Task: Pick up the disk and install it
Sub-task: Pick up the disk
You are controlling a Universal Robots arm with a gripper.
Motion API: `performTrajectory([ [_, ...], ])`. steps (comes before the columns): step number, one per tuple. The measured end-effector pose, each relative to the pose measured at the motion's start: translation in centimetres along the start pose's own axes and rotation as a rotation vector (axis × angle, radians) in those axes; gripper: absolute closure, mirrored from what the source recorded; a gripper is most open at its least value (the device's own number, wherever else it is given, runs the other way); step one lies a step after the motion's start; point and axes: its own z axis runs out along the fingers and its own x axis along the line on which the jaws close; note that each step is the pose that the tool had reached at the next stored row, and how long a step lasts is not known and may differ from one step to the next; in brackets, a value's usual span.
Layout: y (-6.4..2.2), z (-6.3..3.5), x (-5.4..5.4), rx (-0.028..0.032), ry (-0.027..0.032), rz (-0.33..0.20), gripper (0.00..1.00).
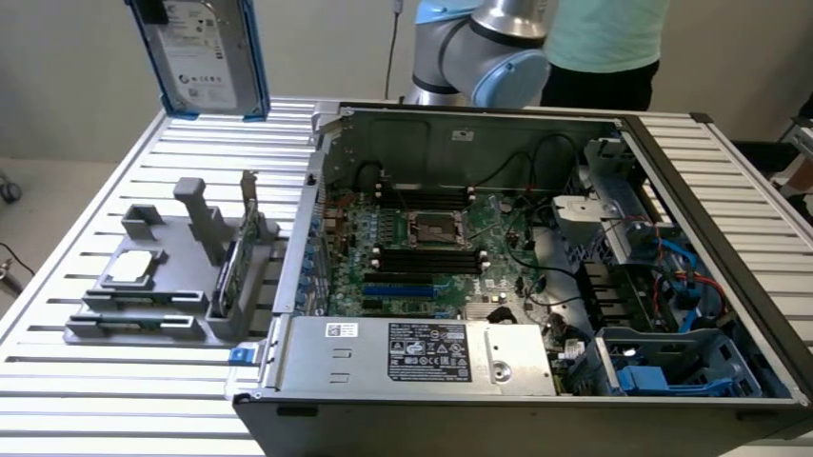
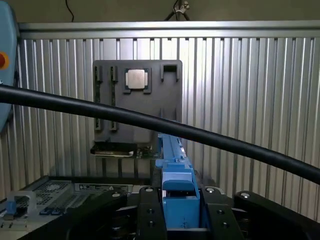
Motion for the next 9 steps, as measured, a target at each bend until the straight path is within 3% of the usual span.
performTrajectory([
  [5,-2.21,-2.21,0.3,-0.0023,-0.0008,-0.001,0.68],
  [9,-3.73,-2.80,0.8,-0.0024,-0.0008,-0.001,0.68],
])
